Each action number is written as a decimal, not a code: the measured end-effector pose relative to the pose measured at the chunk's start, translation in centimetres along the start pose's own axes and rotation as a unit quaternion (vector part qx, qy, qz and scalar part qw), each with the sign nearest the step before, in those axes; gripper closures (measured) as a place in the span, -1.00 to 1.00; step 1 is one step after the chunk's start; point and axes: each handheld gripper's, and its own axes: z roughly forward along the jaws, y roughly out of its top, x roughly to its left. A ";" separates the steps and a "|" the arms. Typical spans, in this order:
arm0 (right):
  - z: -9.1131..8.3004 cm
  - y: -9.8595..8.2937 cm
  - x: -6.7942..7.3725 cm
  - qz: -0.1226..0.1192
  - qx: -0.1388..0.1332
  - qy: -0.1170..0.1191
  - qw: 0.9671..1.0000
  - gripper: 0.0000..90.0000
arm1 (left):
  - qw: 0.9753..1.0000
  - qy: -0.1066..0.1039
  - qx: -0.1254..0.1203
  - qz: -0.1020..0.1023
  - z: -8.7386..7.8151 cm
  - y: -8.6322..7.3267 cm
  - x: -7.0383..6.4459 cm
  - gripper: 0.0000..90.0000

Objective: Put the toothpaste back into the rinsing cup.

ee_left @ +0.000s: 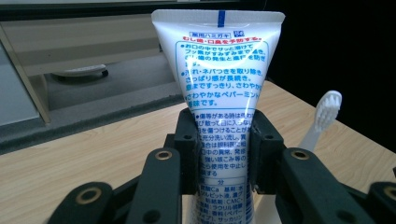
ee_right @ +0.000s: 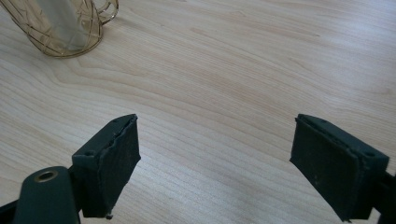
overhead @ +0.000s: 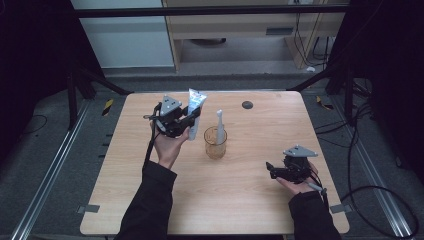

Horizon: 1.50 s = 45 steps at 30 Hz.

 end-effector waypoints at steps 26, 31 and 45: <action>0.2 -0.1 -0.1 -0.004 0.000 0.001 1.000 -0.66 | 0.999 -0.016 -0.033 -0.017 4.5 -1.5 -1.4 0.52; 0.1 -0.2 -0.2 -0.003 -0.001 0.002 1.000 -0.66 | 0.999 -0.018 -0.030 -0.018 5.2 -1.9 -1.6 0.52; 0.3 -0.2 -0.1 -0.002 0.003 0.004 1.000 -0.66 | 0.999 -0.034 -0.026 -0.016 6.3 -3.3 -2.0 0.52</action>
